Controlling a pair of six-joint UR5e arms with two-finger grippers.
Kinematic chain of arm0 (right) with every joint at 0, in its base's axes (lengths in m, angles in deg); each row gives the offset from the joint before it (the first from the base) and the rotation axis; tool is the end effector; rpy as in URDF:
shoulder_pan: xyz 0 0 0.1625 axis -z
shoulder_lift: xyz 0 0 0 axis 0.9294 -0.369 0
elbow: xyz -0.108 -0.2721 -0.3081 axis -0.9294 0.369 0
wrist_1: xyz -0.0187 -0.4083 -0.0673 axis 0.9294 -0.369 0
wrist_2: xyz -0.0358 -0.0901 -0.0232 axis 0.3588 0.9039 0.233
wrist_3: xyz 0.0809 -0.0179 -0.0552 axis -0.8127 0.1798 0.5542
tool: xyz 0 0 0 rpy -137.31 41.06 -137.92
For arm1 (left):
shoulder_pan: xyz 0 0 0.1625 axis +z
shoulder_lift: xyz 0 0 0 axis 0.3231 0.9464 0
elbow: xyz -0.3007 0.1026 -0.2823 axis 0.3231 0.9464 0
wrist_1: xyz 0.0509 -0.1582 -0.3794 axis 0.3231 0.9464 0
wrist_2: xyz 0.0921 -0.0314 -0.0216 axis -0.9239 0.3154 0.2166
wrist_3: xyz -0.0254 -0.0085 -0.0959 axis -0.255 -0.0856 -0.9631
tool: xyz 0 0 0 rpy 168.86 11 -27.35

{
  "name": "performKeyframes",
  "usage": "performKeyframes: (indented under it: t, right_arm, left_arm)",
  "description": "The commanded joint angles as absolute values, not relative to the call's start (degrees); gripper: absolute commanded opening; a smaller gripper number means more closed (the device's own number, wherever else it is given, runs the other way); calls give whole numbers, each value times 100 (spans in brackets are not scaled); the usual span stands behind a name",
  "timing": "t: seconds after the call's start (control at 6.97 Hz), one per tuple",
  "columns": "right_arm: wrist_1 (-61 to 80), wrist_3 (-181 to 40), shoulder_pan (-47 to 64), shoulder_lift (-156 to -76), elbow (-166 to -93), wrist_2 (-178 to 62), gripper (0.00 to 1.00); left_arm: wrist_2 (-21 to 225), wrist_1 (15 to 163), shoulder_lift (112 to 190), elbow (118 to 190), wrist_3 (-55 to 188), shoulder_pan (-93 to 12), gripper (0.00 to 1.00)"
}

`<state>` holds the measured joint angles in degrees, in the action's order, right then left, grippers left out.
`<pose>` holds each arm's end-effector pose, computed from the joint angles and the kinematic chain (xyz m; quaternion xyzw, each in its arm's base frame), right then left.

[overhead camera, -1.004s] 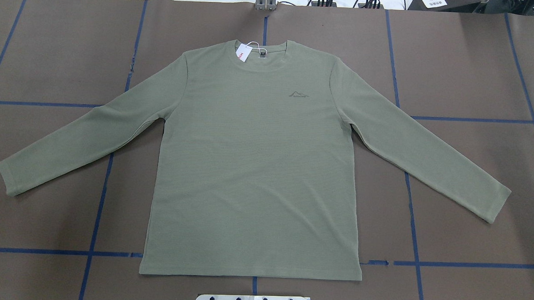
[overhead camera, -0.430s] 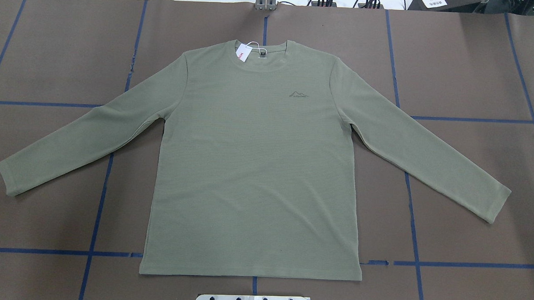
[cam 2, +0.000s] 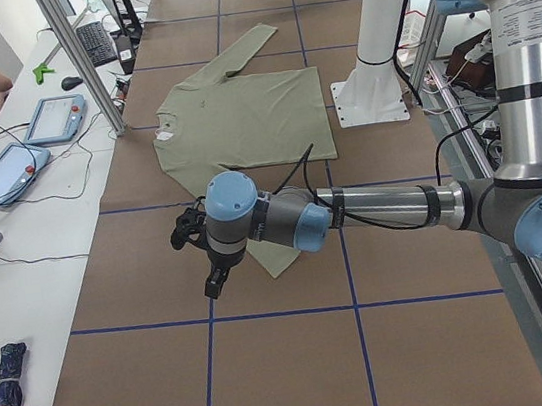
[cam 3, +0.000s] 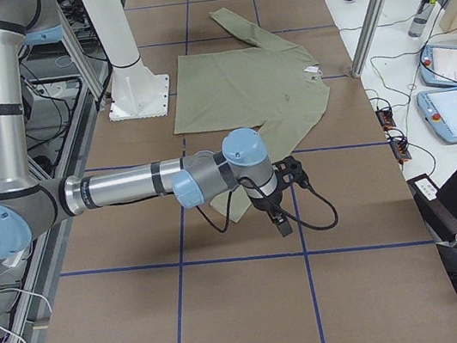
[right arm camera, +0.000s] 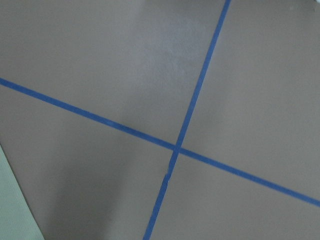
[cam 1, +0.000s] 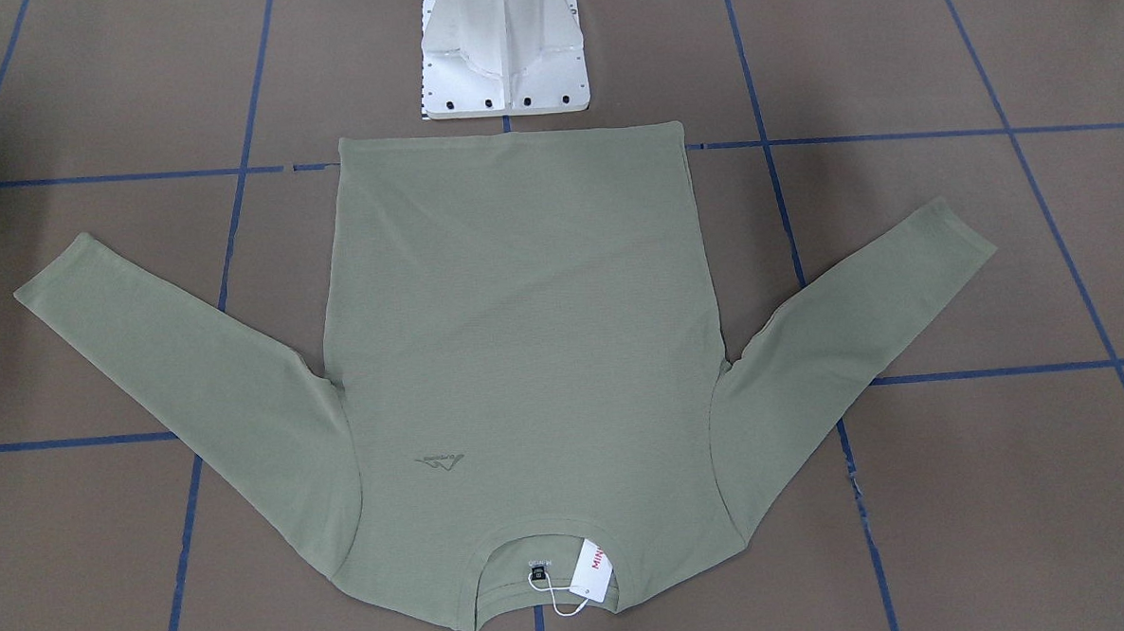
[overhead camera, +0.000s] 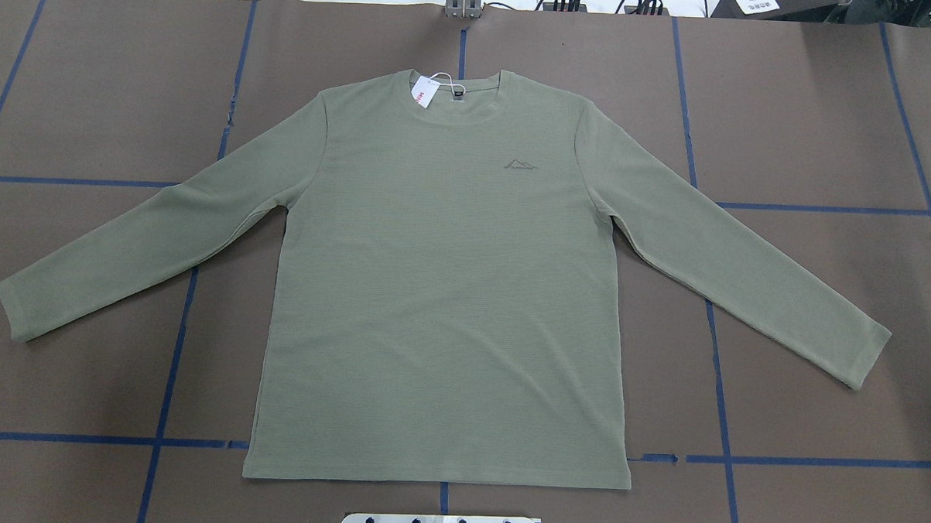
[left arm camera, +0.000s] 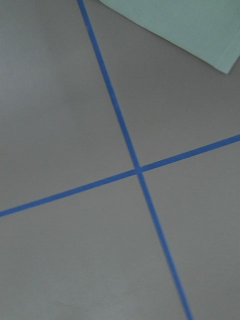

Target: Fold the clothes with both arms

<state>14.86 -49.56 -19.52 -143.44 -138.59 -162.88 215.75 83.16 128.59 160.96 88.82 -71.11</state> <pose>0.0546 -0.4641 0.5821 0.1991 -0.3157 -0.1206 0.9199 -0.0624 -0.4884 0.5746 0.2248 0.3612 0.1412 0.8939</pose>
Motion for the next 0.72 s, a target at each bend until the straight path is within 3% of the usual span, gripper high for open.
performKeyframes:
  t: [0.0, 0.29, 0.57]
  right_arm:
    - [1978, -5150, -1954, -14322, -13626, -16602, 100]
    - [2468, -5621, -1798, -14402, -13458, -17229, 100]
    - [3893, -8267, -817, -14681, -13449, -16864, 99]
  left_arm:
    - [21577, 9286, 12986, 15851, 8858, -7115, 100]
    - [21604, 9314, 12986, 15850, 8840, -7115, 100]
    - [21612, 9314, 12977, 15876, 8840, -7115, 100]
